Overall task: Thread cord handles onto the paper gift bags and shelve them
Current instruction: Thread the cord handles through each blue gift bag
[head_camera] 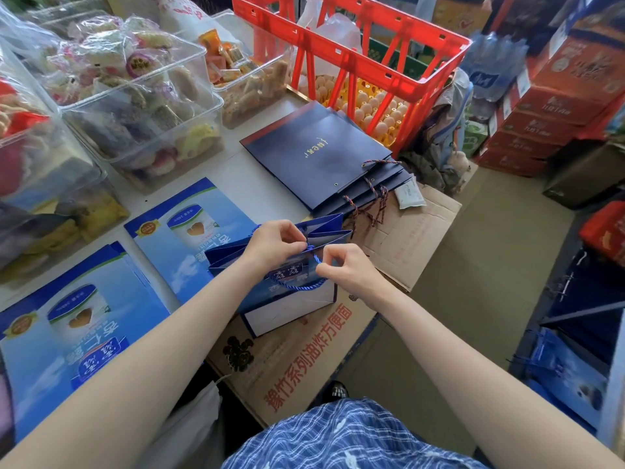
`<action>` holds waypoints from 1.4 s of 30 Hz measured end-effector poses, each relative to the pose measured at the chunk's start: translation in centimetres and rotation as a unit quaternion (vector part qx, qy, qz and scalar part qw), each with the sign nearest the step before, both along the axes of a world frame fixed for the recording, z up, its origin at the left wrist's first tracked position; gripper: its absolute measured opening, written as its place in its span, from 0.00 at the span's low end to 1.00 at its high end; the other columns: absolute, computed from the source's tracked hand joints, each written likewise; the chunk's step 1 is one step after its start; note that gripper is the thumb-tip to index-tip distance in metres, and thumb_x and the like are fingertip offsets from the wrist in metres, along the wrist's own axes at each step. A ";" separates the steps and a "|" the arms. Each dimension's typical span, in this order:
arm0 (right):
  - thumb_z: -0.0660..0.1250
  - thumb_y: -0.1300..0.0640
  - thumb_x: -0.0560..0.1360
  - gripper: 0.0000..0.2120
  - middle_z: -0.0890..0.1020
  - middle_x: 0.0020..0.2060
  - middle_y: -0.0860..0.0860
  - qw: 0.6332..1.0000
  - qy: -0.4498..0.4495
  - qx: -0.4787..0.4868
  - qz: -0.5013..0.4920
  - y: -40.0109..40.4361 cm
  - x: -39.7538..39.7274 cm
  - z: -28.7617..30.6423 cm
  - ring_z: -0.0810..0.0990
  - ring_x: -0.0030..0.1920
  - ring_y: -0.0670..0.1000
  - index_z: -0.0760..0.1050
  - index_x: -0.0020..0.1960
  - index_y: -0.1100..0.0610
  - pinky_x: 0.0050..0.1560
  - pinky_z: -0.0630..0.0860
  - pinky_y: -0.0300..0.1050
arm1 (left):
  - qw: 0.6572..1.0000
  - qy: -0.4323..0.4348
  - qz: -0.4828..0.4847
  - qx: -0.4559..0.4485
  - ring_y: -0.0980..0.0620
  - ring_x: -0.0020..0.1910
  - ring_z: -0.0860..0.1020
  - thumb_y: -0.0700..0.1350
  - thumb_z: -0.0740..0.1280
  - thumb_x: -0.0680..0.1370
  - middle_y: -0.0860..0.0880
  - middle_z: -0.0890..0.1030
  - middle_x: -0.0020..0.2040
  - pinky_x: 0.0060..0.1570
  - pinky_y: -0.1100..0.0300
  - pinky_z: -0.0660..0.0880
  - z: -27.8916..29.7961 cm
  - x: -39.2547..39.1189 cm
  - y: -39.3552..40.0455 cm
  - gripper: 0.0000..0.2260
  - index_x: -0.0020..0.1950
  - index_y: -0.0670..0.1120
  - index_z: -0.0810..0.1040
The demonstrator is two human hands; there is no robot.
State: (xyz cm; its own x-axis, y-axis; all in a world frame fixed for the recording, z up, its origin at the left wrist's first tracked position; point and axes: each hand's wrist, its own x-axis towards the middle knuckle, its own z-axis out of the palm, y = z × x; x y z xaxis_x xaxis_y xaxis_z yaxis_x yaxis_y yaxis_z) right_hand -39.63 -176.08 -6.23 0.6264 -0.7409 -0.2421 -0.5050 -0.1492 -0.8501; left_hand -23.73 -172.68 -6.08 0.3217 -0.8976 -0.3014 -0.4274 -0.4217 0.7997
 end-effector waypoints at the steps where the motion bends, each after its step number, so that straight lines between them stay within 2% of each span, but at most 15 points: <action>1: 0.66 0.62 0.71 0.16 0.65 0.26 0.45 0.999 -0.022 0.019 -0.014 -0.1 -0.1 -0.1 0.63 0.27 0.41 0.63 0.29 0.55 0.33 0.62 0.38 | 0.999 0.032 0.000 0.004 0.54 0.45 0.78 0.41 0.70 0.74 0.49 0.81 0.44 0.49 0.60 0.74 0.1 0.2 -0.1 0.02 0.45 0.46 0.79; 5: 0.65 0.62 0.71 0.18 0.63 0.23 0.42 0.997 -0.042 0.053 -0.032 -0.8 -0.2 0.2 0.61 0.26 0.42 0.61 0.27 0.53 0.33 0.60 0.40 | 0.997 0.074 -0.010 -0.026 0.57 0.45 0.79 0.39 0.69 0.74 0.51 0.82 0.45 0.48 0.66 0.74 0.2 0.8 0.1 0.04 0.47 0.47 0.80; 7: 0.68 0.58 0.72 0.15 0.68 0.26 0.44 0.999 -0.011 0.048 -0.022 -1.2 0.0 0.5 0.66 0.28 0.43 0.67 0.29 0.53 0.34 0.64 0.40 | 0.995 0.086 0.005 -0.056 0.58 0.44 0.79 0.38 0.70 0.74 0.52 0.82 0.44 0.47 0.68 0.74 0.1 0.9 0.3 0.06 0.46 0.48 0.79; 10: 0.71 0.47 0.71 0.10 0.80 0.36 0.46 0.998 0.044 0.040 -0.011 -1.3 0.8 0.5 0.77 0.38 0.44 0.78 0.40 0.53 0.40 0.71 0.39 | 0.993 0.083 -0.001 -0.084 0.59 0.43 0.80 0.37 0.70 0.73 0.52 0.82 0.44 0.46 0.70 0.75 0.2 0.6 0.4 0.06 0.45 0.48 0.79; 14: 0.69 0.53 0.74 0.08 0.77 0.31 0.46 0.998 0.038 -0.004 -0.055 -1.2 1.8 0.0 0.72 0.33 0.43 0.77 0.37 0.54 0.36 0.67 0.38 | 0.995 0.053 -0.033 -0.083 0.58 0.45 0.80 0.39 0.70 0.74 0.53 0.82 0.45 0.48 0.67 0.75 0.3 0.4 0.4 0.05 0.46 0.49 0.79; 17: 0.68 0.56 0.74 0.06 0.80 0.38 0.51 0.995 0.024 -0.013 -0.095 -1.2 1.8 -0.6 0.76 0.39 0.48 0.79 0.43 0.59 0.42 0.72 0.44 | 0.995 0.049 -0.033 -0.083 0.60 0.44 0.80 0.38 0.69 0.74 0.52 0.82 0.45 0.48 0.68 0.75 0.3 0.6 0.4 0.05 0.46 0.48 0.79; 20: 0.69 0.57 0.73 0.09 0.83 0.46 0.53 0.989 0.001 0.048 -0.142 -1.4 1.7 -0.8 0.81 0.47 0.51 0.80 0.52 0.59 0.51 0.77 0.47 | 0.995 0.043 -0.030 -0.083 0.60 0.44 0.79 0.38 0.69 0.74 0.53 0.82 0.44 0.47 0.69 0.74 0.2 0.5 0.3 0.05 0.46 0.48 0.79; 23: 0.69 0.57 0.73 0.08 0.84 0.46 0.54 0.985 -0.023 0.108 -0.131 -1.2 1.6 -0.7 0.82 0.48 0.51 0.81 0.50 0.59 0.53 0.77 0.47 | 0.995 0.054 -0.034 -0.082 0.58 0.47 0.80 0.38 0.69 0.74 0.53 0.82 0.45 0.50 0.66 0.75 0.3 0.2 0.3 0.05 0.46 0.49 0.79; 30: 0.66 0.60 0.75 0.05 0.82 0.44 0.56 0.991 -0.038 0.111 -0.068 -1.7 1.1 -0.6 0.80 0.48 0.54 0.77 0.41 0.58 0.56 0.74 0.51 | 0.995 0.019 -0.041 -0.092 0.56 0.44 0.80 0.37 0.69 0.74 0.50 0.82 0.45 0.50 0.63 0.77 0.4 0.3 0.7 0.05 0.46 0.47 0.79; 32: 0.66 0.58 0.73 0.06 0.83 0.48 0.58 0.989 -0.044 0.124 -0.073 -1.9 1.1 -0.8 0.80 0.52 0.57 0.77 0.42 0.61 0.60 0.74 0.55 | 0.994 0.005 -0.044 -0.100 0.55 0.42 0.81 0.36 0.69 0.73 0.50 0.82 0.42 0.51 0.61 0.77 0.7 0.2 1.0 0.05 0.45 0.46 0.80; 36: 0.65 0.55 0.72 0.14 0.81 0.48 0.62 0.989 -0.033 0.111 -0.095 -2.6 0.6 -1.1 0.79 0.51 0.60 0.74 0.46 0.68 0.59 0.74 0.58 | 0.973 -0.108 0.031 -0.202 0.54 0.38 0.80 0.37 0.66 0.75 0.49 0.82 0.39 0.45 0.64 0.75 2.1 1.3 2.0 0.04 0.44 0.43 0.80; 37: 0.65 0.56 0.73 0.12 0.81 0.46 0.61 0.989 -0.027 0.107 -0.099 -2.8 0.4 -1.1 0.79 0.48 0.60 0.74 0.45 0.67 0.56 0.73 0.57 | 0.973 -0.119 0.076 -0.184 0.53 0.40 0.79 0.37 0.65 0.75 0.49 0.82 0.40 0.46 0.63 0.74 2.2 2.3 2.0 0.05 0.46 0.42 0.80; 39: 0.65 0.54 0.71 0.11 0.79 0.43 0.59 0.988 -0.031 0.105 -0.108 -2.9 0.2 -1.3 0.75 0.44 0.56 0.74 0.43 0.63 0.51 0.73 0.57 | 0.988 -0.086 0.122 -0.028 0.50 0.45 0.78 0.40 0.62 0.77 0.46 0.81 0.45 0.48 0.59 0.74 1.7 4.3 1.8 0.06 0.48 0.41 0.79; 41: 0.65 0.53 0.70 0.10 0.79 0.43 0.58 0.985 -0.036 0.112 -0.123 -2.9 0.4 -1.6 0.75 0.44 0.54 0.74 0.41 0.60 0.53 0.73 0.59 | 0.982 -0.022 0.071 0.176 0.48 0.40 0.76 0.46 0.58 0.80 0.45 0.78 0.42 0.38 0.59 0.73 1.4 4.7 2.0 0.12 0.44 0.40 0.75; 42: 0.65 0.53 0.71 0.08 0.79 0.43 0.58 0.983 -0.044 0.121 -0.134 -2.9 0.6 -1.9 0.75 0.44 0.54 0.74 0.39 0.58 0.54 0.73 0.58 | 0.970 0.019 0.046 0.237 0.50 0.37 0.74 0.49 0.57 0.81 0.45 0.75 0.40 0.33 0.60 0.71 1.5 4.4 2.1 0.15 0.42 0.41 0.73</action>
State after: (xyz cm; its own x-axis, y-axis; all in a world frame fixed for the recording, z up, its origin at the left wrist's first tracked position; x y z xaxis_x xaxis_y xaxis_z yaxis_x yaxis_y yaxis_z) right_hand -39.07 -178.97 -8.08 0.4427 -0.8100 -0.3846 -0.4210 0.1909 -0.8867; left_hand -19.35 -170.57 -4.55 0.3743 -0.6237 -0.6863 -0.3445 -0.7806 0.5215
